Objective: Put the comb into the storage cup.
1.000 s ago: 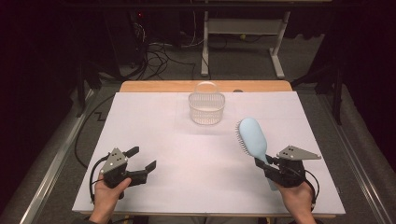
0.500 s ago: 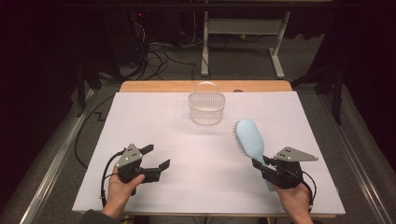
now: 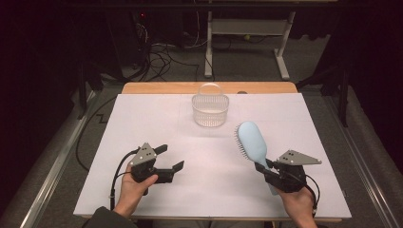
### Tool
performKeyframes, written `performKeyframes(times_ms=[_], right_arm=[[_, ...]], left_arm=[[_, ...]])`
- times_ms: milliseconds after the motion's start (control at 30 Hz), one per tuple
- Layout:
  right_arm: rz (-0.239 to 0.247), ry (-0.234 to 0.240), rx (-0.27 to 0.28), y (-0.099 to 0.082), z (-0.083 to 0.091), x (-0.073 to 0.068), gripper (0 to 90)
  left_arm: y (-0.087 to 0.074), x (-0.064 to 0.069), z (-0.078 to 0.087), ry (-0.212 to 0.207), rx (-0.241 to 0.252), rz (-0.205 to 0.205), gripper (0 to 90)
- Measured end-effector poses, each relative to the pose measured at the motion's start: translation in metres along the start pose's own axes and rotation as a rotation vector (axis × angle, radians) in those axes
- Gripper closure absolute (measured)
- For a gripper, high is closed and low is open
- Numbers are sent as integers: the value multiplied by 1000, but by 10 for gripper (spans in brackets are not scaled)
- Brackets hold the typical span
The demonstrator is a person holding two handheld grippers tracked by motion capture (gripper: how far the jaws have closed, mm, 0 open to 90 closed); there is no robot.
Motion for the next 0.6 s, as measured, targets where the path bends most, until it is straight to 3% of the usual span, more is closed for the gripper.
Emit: performKeyframes(times_ms=[600], right_arm=[[31, 28, -22, 3, -11, -12, 704]], left_arm=[[19, 23, -29, -75, -31, -38, 163]])
Point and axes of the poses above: each handheld gripper's, and its own axes: z roughly backward along the jaws, y roughly out of its top, x roughly to its right, the point moved 9 cm from there along -z, roughly forward along the jaws, and after that the axes turned 4 degrees about -x, right-handed, at the moved point
